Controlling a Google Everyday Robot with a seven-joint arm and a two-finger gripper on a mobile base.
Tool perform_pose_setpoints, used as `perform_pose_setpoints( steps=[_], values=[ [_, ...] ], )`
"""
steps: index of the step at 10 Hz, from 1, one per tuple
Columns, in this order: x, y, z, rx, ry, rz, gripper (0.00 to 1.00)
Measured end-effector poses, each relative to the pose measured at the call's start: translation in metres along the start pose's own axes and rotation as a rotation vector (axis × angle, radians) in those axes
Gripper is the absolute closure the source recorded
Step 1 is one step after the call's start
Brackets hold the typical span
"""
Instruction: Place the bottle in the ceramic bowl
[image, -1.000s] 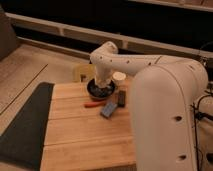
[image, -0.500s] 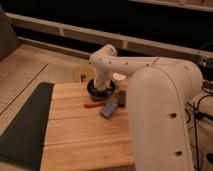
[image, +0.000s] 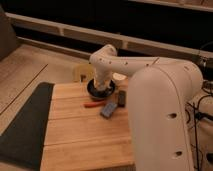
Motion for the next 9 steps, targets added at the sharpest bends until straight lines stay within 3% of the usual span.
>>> perform_pose_setpoints(
  steps=[5,6,9],
  values=[
    [0.0001,0.0,0.0,0.0,0.0,0.0,0.26],
    [0.0001,0.0001,-0.0001,0.0,0.0,0.0,0.21],
    [0.0001,0.0,0.0,0.0,0.0,0.0,0.2]
  ],
)
